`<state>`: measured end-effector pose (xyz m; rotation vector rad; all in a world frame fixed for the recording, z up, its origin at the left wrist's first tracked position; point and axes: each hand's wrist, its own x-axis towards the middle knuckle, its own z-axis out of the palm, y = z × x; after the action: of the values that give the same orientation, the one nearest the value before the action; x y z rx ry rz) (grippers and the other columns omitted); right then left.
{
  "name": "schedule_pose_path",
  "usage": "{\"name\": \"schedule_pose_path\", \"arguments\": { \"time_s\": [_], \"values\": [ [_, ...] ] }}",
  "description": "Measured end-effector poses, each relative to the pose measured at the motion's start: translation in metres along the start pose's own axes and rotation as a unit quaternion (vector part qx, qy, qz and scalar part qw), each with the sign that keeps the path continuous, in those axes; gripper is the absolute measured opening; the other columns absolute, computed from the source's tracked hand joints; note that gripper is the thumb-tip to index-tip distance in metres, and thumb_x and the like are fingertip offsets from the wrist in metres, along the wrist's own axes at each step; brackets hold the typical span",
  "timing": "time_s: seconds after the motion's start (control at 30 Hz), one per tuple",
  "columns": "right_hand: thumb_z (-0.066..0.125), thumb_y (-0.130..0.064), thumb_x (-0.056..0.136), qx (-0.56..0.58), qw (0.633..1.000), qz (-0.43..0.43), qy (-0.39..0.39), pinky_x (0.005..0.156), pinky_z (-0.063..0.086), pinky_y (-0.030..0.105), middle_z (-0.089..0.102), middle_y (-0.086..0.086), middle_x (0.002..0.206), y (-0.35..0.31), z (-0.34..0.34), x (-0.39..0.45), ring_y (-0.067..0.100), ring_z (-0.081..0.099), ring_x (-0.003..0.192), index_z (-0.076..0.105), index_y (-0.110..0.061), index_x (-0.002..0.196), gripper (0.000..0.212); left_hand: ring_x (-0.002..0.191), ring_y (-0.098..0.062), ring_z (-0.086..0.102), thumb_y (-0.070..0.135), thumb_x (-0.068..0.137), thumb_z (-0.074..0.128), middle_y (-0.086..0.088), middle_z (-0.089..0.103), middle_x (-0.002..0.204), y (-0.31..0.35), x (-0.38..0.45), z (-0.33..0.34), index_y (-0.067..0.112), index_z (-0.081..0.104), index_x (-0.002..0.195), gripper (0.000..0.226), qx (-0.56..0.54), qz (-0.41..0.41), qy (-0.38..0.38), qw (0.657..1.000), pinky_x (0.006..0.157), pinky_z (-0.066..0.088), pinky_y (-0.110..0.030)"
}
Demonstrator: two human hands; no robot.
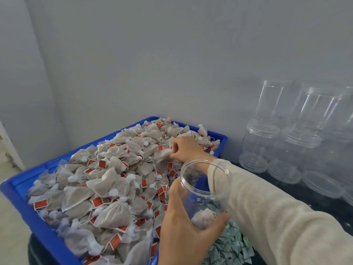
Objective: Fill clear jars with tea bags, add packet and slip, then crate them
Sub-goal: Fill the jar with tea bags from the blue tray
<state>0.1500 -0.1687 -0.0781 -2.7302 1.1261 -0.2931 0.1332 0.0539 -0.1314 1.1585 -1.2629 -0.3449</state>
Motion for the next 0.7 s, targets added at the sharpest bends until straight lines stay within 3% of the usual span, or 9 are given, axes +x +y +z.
{"name": "schedule_pose_path", "arguments": {
  "time_s": [0.07, 0.2, 0.3, 0.37, 0.47, 0.6, 0.7],
  "values": [
    [0.067, -0.024, 0.084, 0.02, 0.999, -0.002, 0.031, 0.073, 0.045, 0.028, 0.057, -0.001, 0.085, 0.006, -0.002, -0.01, 0.014, 0.052, 0.078, 0.041, -0.031, 0.066, 0.032, 0.101, 0.016, 0.057, 0.035, 0.059, 0.089, 0.04, 0.054, 0.117, 0.0, -0.001, 0.0, 0.073, 0.026, 0.117, 0.094, -0.012, -0.003, -0.006, 1.0, 0.077, 0.04, 0.003],
    [0.065, -0.022, 0.089, 0.087, 0.995, -0.03, 0.034, 0.062, 0.036, 0.015, 0.051, -0.011, 0.075, 0.015, -0.017, -0.044, 0.005, 0.048, 0.068, 0.057, -0.021, 0.086, 0.009, 0.094, 0.019, 0.059, 0.053, 0.055, 0.085, 0.045, 0.054, 0.111, 0.004, -0.004, -0.001, 0.071, 0.026, 0.116, 0.087, -0.034, -0.043, -0.003, 0.998, 0.071, 0.039, 0.005],
    [0.068, -0.033, 0.088, 0.099, 0.995, -0.019, 0.025, 0.061, 0.035, 0.01, 0.054, -0.017, 0.078, 0.017, -0.04, -0.069, 0.0, 0.051, 0.07, 0.068, -0.017, 0.105, 0.023, 0.093, 0.024, 0.055, 0.062, 0.053, 0.081, 0.05, 0.05, 0.109, 0.006, -0.004, -0.002, 0.074, 0.025, 0.114, 0.084, -0.02, -0.051, 0.005, 0.998, 0.067, 0.037, 0.007],
    [0.071, -0.036, 0.085, 0.105, 0.993, -0.008, 0.046, 0.062, 0.039, 0.012, 0.062, -0.013, 0.078, 0.016, -0.06, -0.084, 0.002, 0.055, 0.07, 0.073, -0.018, 0.098, 0.022, 0.093, 0.027, 0.052, 0.066, 0.052, 0.08, 0.053, 0.048, 0.108, 0.007, -0.004, -0.002, 0.076, 0.022, 0.114, 0.085, -0.008, -0.056, 0.004, 0.998, 0.067, 0.035, 0.008],
    [0.075, -0.028, 0.082, 0.167, 0.982, 0.024, 0.087, 0.068, 0.053, 0.026, 0.071, 0.003, 0.082, 0.012, -0.092, -0.108, 0.011, 0.062, 0.069, 0.074, -0.019, 0.088, 0.011, 0.098, 0.029, 0.048, 0.074, 0.047, 0.074, 0.049, 0.053, 0.104, 0.003, -0.005, -0.003, 0.081, 0.015, 0.11, 0.087, 0.007, -0.082, 0.004, 0.997, 0.067, 0.037, 0.007],
    [0.075, -0.01, 0.08, 0.365, 0.923, 0.029, 0.119, 0.062, 0.059, 0.024, 0.069, -0.005, 0.06, 0.0, -0.131, -0.138, 0.009, 0.069, 0.061, 0.069, -0.015, 0.076, 0.009, 0.101, 0.031, 0.04, 0.077, 0.045, 0.074, 0.041, 0.041, 0.117, -0.002, -0.006, -0.003, 0.078, 0.01, 0.112, 0.094, 0.032, -0.108, -0.013, 0.994, 0.072, 0.035, 0.003],
    [0.073, -0.007, 0.079, 0.453, 0.882, 0.012, 0.129, 0.062, 0.056, 0.019, 0.071, -0.003, 0.066, -0.011, -0.15, -0.155, 0.012, 0.072, 0.067, 0.068, -0.008, 0.079, 0.006, 0.096, 0.038, 0.037, 0.073, 0.046, 0.076, 0.037, 0.043, 0.116, -0.003, -0.007, -0.003, 0.063, 0.017, 0.127, 0.1, 0.031, -0.107, -0.027, 0.993, 0.076, 0.037, 0.0]
  ]
}}
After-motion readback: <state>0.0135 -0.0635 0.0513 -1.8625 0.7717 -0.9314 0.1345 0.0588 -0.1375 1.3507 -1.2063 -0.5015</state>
